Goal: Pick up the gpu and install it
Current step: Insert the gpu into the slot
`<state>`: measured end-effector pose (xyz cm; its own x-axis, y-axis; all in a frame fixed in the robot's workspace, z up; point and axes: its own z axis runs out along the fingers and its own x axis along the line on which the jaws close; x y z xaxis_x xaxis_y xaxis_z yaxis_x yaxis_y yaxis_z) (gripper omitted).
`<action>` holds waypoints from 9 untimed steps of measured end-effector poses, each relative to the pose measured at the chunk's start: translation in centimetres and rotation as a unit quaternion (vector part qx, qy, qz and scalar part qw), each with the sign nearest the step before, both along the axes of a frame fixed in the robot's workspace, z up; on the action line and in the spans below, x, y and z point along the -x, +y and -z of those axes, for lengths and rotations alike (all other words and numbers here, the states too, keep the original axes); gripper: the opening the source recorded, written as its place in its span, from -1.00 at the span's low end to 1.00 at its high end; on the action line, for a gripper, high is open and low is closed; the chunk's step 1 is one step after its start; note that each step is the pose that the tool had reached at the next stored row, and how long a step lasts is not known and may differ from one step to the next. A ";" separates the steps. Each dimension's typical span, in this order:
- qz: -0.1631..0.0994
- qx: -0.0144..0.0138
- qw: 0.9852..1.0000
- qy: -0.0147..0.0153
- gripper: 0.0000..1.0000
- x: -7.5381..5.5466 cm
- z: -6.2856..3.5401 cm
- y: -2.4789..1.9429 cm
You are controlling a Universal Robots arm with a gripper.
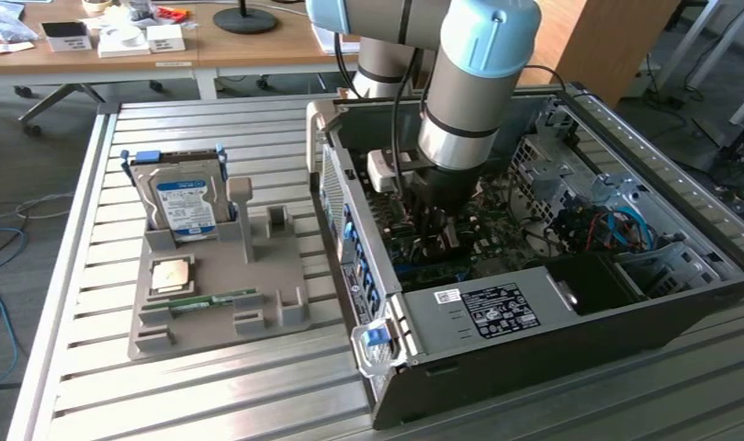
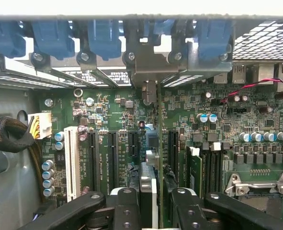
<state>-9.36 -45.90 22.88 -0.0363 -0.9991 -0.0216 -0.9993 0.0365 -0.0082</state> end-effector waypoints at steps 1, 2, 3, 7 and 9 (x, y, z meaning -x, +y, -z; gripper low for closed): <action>0.000 0.000 1.000 0.000 -0.40 0.0 0.00 0.00; 0.000 0.000 1.000 0.000 -0.40 0.0 0.00 0.00; 0.000 0.000 1.000 0.000 -0.40 0.0 0.00 0.00; 0.000 0.000 1.000 0.000 -0.27 0.0 0.03 0.00; 0.000 0.000 1.000 0.000 -0.15 0.0 0.00 0.00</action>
<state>-9.36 -45.90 22.88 -0.0363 -0.9991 -0.0216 -0.9993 0.0364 -0.0083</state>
